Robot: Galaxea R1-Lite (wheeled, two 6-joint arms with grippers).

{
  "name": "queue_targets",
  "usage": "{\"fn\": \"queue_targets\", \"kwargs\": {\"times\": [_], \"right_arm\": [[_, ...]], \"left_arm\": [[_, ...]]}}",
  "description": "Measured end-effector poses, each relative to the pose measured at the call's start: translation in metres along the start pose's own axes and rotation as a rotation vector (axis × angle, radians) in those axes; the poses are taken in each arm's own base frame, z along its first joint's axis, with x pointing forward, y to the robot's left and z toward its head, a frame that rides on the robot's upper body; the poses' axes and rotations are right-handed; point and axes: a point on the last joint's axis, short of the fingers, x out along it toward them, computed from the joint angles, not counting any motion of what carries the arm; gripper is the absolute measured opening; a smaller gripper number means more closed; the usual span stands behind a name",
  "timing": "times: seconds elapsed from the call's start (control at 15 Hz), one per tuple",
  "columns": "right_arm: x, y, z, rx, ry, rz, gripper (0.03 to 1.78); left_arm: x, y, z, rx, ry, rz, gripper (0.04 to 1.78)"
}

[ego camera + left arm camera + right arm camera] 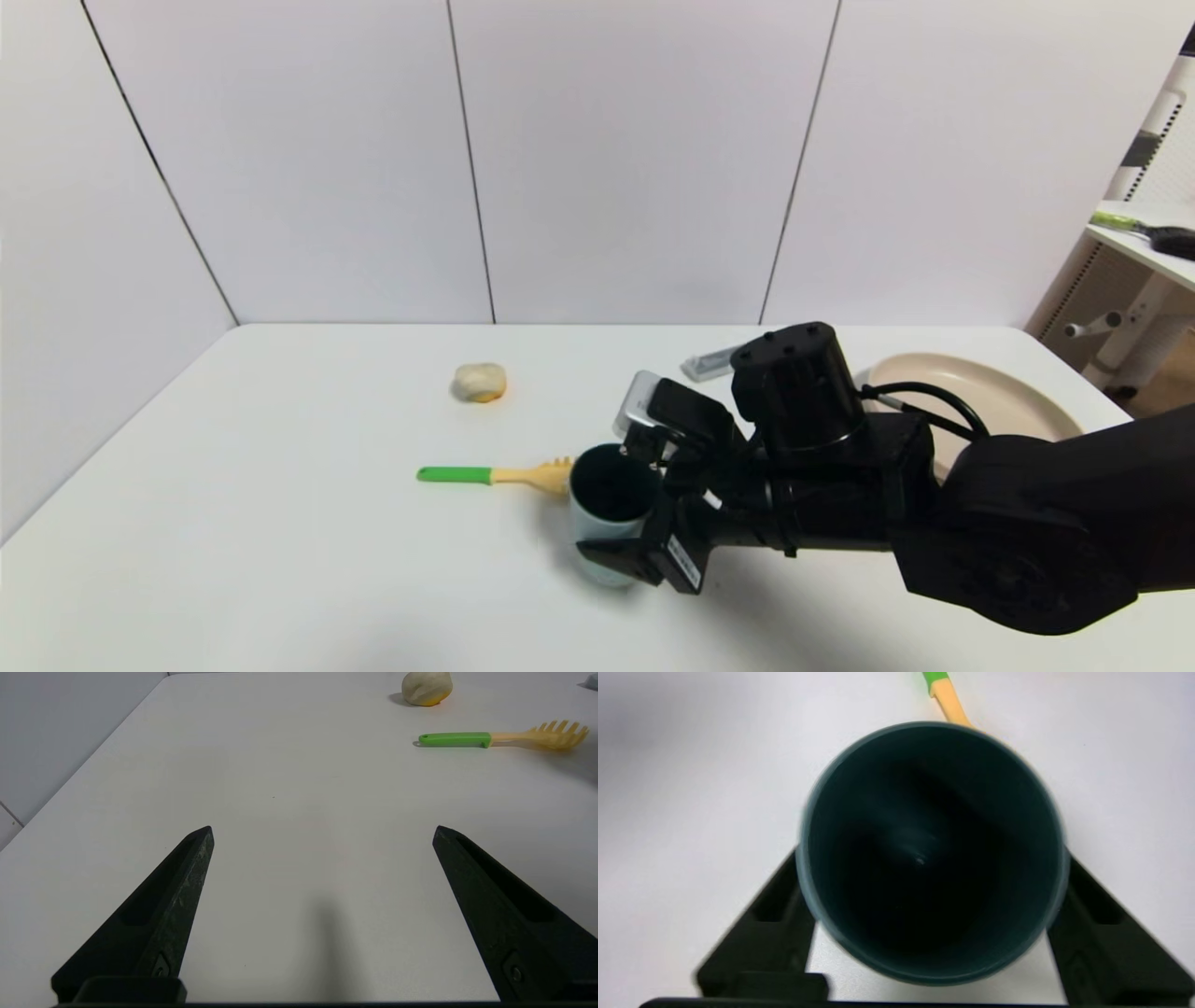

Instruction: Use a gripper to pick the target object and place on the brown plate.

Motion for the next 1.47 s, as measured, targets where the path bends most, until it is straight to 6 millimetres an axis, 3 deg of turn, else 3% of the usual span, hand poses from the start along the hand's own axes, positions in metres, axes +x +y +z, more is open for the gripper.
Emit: {"fn": "queue_targets", "kwargs": {"times": [0.13,0.4,0.6,0.8,1.0,1.2,1.33,1.47], "right_arm": [[0.000,0.000,-0.001,0.004,0.003,0.000,1.13],[-0.009,-0.002,0.003,0.013,-0.014,-0.017,1.11],[-0.039,-0.015,0.018,0.094,-0.086,-0.096,1.11],[-0.090,-0.053,0.018,0.182,-0.145,-0.307,1.10],[-0.139,-0.093,-0.007,0.218,-0.122,-0.533,1.10],[-0.183,-0.128,-0.050,0.285,-0.026,-0.747,1.10],[-0.200,-0.147,-0.079,0.336,0.050,-0.833,1.10],[-0.205,-0.163,-0.097,0.371,0.090,-0.870,1.10]], "left_arm": [[0.000,0.000,0.000,0.000,0.000,0.000,1.69],[0.000,0.000,0.000,0.000,0.000,0.000,1.69],[0.000,0.000,0.000,0.000,0.000,0.000,1.69],[0.000,0.000,0.000,0.000,0.000,0.000,1.69],[0.000,0.000,0.000,0.000,0.000,0.000,1.69],[0.000,0.000,0.000,0.000,0.000,0.000,1.69],[0.000,0.000,0.000,0.000,0.000,0.000,1.69],[0.000,0.000,0.000,0.000,0.000,0.000,1.69]]}}
